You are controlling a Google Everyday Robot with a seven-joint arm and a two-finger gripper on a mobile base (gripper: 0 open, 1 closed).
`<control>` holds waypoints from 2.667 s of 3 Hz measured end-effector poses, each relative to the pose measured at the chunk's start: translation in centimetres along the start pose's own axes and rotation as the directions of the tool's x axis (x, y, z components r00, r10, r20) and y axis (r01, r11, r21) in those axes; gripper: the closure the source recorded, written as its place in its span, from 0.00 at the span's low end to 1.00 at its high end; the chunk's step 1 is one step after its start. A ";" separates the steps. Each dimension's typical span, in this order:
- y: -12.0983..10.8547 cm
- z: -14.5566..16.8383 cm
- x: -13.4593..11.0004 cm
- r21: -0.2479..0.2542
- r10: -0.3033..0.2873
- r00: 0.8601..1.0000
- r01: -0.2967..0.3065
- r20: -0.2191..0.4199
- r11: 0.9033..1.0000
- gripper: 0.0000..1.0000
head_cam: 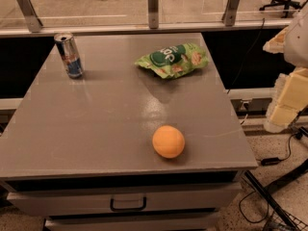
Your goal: Move green rice chip bag near orange
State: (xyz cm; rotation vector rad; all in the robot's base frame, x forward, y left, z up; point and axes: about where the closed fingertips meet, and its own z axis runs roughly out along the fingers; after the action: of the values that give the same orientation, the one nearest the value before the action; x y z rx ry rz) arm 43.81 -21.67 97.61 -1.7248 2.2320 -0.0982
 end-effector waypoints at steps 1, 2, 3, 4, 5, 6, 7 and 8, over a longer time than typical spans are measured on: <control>-0.1 0.0 -0.1 0.000 -0.004 1.000 0.004 0.000 1.000 0.00; -1.3 0.2 -1.1 -0.002 -0.040 0.999 0.040 0.015 0.999 0.00; -3.6 1.7 -2.5 -0.018 -0.062 0.996 0.064 0.071 0.998 0.00; -6.0 3.9 -4.6 -0.031 -0.088 0.988 0.093 0.125 0.995 0.00; -9.5 7.8 -7.3 -0.033 -0.105 0.981 0.112 0.161 0.993 0.00; -11.8 10.1 -8.6 -0.033 -0.109 0.979 0.116 0.175 0.993 0.00; -15.8 14.0 -10.5 -0.052 -0.104 0.976 0.116 0.190 0.992 0.00; -18.1 16.2 -11.4 -0.064 -0.095 0.975 0.110 0.198 0.992 0.00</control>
Offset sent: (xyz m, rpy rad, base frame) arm 0.0144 0.0063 0.0003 -0.0173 0.0186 0.0561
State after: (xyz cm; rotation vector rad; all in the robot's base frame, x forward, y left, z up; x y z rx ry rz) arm 67.86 -13.42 89.04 -1.8039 2.0298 0.1279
